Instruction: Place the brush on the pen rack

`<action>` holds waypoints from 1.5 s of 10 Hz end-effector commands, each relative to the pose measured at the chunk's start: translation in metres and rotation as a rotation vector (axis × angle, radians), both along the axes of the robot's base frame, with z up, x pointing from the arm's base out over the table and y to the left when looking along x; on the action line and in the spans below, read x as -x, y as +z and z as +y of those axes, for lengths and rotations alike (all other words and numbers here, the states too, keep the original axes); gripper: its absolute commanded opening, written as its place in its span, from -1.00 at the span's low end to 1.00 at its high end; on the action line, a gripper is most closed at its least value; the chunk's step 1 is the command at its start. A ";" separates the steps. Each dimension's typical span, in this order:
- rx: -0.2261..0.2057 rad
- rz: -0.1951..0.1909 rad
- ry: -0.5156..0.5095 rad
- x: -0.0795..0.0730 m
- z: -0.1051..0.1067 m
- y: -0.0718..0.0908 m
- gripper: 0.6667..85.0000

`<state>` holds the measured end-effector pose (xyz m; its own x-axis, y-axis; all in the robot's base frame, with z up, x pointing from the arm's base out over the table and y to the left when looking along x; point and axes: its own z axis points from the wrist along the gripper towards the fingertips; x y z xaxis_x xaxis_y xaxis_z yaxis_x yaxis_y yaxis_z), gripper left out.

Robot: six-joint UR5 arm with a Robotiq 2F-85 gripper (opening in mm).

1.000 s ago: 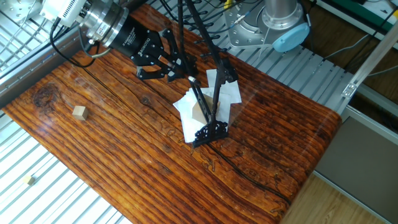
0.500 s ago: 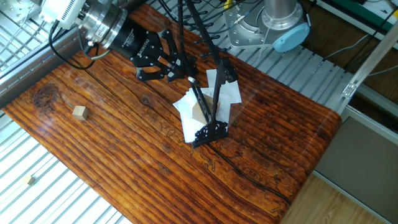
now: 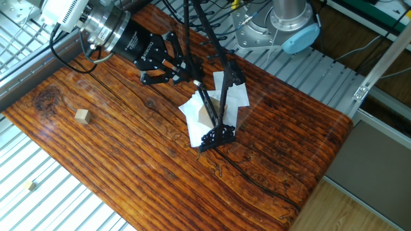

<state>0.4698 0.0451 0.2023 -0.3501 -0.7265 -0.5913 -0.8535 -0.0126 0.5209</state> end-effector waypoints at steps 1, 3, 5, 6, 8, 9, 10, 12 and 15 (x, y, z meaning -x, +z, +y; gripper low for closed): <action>0.024 -0.016 0.011 -0.001 -0.005 -0.005 -0.99; 0.018 -0.005 0.004 -0.001 -0.003 -0.003 -0.99; 0.004 0.005 -0.004 -0.001 0.000 0.001 -0.99; -0.003 0.010 -0.009 -0.001 0.002 0.002 -0.99; 0.000 0.011 -0.012 -0.002 0.002 0.002 -0.99; -0.004 0.013 -0.014 -0.002 0.002 0.003 -0.99; -0.004 0.015 -0.016 -0.002 0.003 0.003 -0.99; -0.001 0.016 -0.015 -0.001 0.002 0.003 -0.99; -0.006 0.018 -0.015 -0.001 0.003 0.004 -0.99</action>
<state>0.4693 0.0460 0.2023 -0.3704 -0.7268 -0.5784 -0.8425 0.0006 0.5388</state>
